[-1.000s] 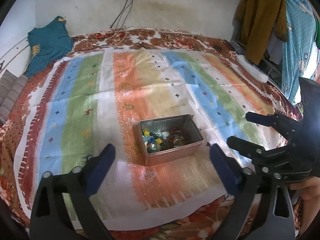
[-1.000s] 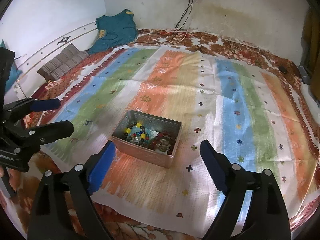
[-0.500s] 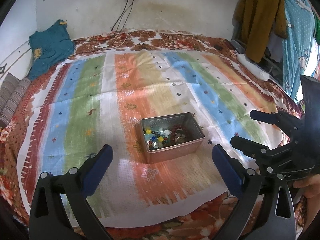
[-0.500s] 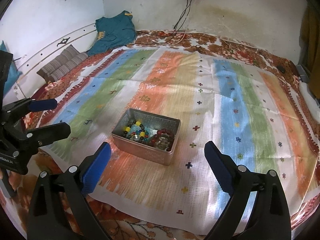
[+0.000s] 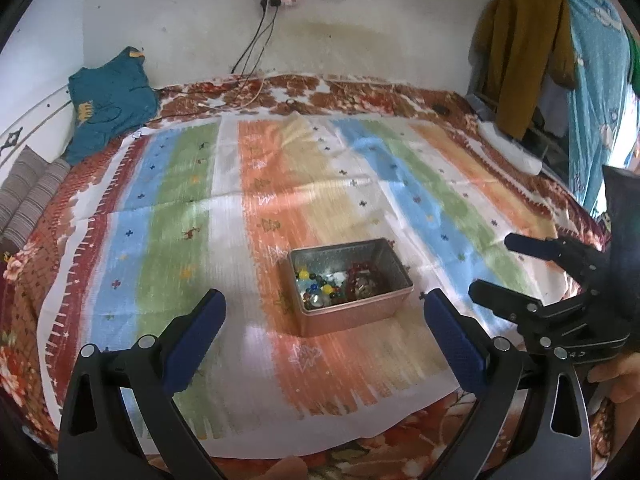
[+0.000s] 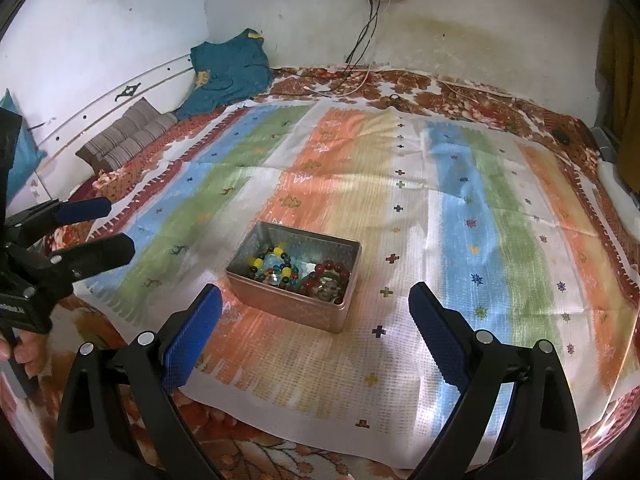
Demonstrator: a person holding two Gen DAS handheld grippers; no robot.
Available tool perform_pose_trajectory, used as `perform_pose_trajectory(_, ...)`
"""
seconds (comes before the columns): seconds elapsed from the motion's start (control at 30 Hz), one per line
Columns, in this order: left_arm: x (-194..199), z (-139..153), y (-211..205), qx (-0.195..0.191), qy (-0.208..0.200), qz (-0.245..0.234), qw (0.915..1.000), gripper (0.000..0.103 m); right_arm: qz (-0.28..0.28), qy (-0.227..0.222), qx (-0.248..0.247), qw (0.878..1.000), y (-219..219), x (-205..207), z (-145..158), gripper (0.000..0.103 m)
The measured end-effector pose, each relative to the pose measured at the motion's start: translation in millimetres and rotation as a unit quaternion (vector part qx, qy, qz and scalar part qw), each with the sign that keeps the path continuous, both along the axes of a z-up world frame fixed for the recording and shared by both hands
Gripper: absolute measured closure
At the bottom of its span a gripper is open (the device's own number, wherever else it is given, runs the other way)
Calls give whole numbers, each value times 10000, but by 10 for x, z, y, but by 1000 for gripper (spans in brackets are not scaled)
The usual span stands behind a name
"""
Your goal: Organize jewelry
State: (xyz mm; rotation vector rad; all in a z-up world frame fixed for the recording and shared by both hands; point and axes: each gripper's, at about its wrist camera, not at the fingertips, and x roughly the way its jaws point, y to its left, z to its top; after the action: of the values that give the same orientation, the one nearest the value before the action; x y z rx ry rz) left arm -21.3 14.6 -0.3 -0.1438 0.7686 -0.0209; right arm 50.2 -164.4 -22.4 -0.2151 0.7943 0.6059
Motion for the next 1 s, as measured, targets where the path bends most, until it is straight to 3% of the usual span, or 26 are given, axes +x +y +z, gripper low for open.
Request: perform_pose_trajectory(1.0, -32, 35, -166, 270, -134, -174, 9994, 6, -14, -275, 233, 9994, -73, -73, 76, 8)
